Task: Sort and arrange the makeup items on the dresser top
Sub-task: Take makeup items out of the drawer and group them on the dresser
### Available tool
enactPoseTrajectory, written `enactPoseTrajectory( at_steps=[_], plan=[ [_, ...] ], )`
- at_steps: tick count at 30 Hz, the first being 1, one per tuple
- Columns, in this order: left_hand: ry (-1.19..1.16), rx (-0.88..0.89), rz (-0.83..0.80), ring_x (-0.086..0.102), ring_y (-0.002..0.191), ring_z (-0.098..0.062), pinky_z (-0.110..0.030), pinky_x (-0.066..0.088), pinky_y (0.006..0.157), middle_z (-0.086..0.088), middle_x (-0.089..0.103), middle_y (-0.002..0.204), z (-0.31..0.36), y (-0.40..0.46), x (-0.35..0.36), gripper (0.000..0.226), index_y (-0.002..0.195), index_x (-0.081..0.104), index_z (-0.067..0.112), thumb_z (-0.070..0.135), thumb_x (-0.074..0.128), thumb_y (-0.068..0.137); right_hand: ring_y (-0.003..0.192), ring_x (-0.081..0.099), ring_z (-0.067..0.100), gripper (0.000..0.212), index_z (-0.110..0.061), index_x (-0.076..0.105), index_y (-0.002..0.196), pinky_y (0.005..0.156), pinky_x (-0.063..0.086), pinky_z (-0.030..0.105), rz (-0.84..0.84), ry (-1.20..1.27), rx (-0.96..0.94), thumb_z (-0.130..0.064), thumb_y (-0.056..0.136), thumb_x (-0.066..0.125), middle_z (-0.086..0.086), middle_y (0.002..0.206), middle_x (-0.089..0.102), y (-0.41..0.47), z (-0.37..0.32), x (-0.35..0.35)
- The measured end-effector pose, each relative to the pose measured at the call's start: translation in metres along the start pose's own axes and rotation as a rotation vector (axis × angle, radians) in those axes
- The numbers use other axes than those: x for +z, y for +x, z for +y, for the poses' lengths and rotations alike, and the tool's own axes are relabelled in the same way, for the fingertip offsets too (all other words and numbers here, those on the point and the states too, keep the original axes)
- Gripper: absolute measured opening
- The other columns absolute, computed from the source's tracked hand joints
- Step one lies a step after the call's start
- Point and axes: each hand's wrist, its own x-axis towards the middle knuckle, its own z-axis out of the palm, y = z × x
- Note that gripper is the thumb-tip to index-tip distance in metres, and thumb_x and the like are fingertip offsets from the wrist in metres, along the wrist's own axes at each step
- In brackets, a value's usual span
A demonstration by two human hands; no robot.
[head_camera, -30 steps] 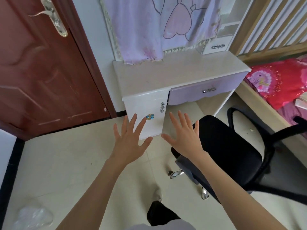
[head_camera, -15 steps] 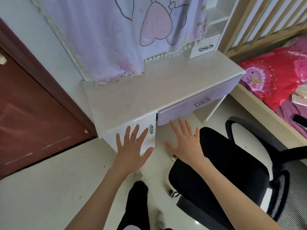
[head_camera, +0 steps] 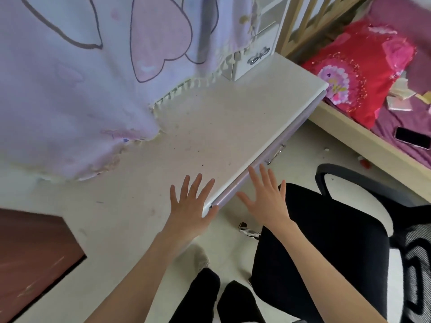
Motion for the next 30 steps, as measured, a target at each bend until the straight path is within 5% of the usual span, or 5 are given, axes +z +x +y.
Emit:
enactPoseTrajectory(
  at_steps=[6, 15, 21, 25, 30],
  plan=[
    [0.019, 0.105, -0.094, -0.02, 0.141, -0.022, -0.052, -0.012, 0.111, 0.006, -0.016, 0.155, 0.015, 0.074, 0.023, 0.079, 0.145, -0.008, 0.039, 0.066, -0.009, 0.07, 0.146, 0.001, 0.023, 0.066, -0.024, 0.009, 0.15, 0.116, 0.004, 0.047, 0.034, 0.204, 0.118, -0.048, 0.095, 0.039, 0.005, 0.158, 0.007, 0.053, 0.034, 0.023],
    [0.098, 0.079, -0.04, -0.018, 0.141, -0.032, -0.061, -0.011, 0.106, 0.001, -0.018, 0.155, 0.04, 0.169, 0.057, 0.057, 0.145, -0.007, 0.038, 0.052, 0.004, 0.091, 0.136, 0.032, 0.021, 0.056, -0.019, 0.021, 0.147, 0.112, 0.028, 0.038, 0.035, 1.111, 0.614, -0.038, 0.098, 0.039, 0.003, 0.151, 0.029, 0.145, 0.081, 0.051],
    [0.17, 0.081, 0.055, -0.001, 0.142, -0.037, -0.067, -0.002, 0.105, -0.005, 0.0, 0.157, 0.04, 0.176, 0.072, 0.053, 0.142, -0.009, 0.037, 0.051, 0.002, 0.093, 0.092, 0.041, 0.013, 0.008, -0.022, 0.042, 0.103, 0.101, 0.039, 0.029, 0.107, 1.545, 0.834, -0.027, 0.097, 0.041, -0.008, 0.097, 0.045, 0.191, 0.101, 0.057],
    [0.16, 0.083, 0.059, 0.019, 0.139, -0.04, -0.071, 0.013, 0.1, -0.008, 0.021, 0.154, 0.041, 0.177, 0.07, 0.051, 0.145, 0.016, 0.034, 0.048, 0.013, 0.096, 0.075, 0.054, 0.015, 0.018, -0.019, 0.059, 0.091, 0.083, 0.045, 0.027, 0.139, 1.811, 0.856, -0.035, 0.095, 0.052, 0.003, 0.086, 0.056, 0.196, 0.105, 0.046],
    [0.166, 0.068, 0.034, 0.013, 0.141, -0.037, -0.068, 0.009, 0.103, -0.005, 0.014, 0.155, 0.041, 0.177, 0.068, 0.052, 0.145, 0.01, 0.038, 0.051, 0.011, 0.095, 0.072, 0.052, 0.017, 0.027, -0.021, 0.061, 0.098, 0.08, 0.048, 0.027, 0.119, 1.815, 0.766, -0.046, 0.088, 0.058, 0.004, 0.082, 0.051, 0.19, 0.114, 0.049]
  ],
)
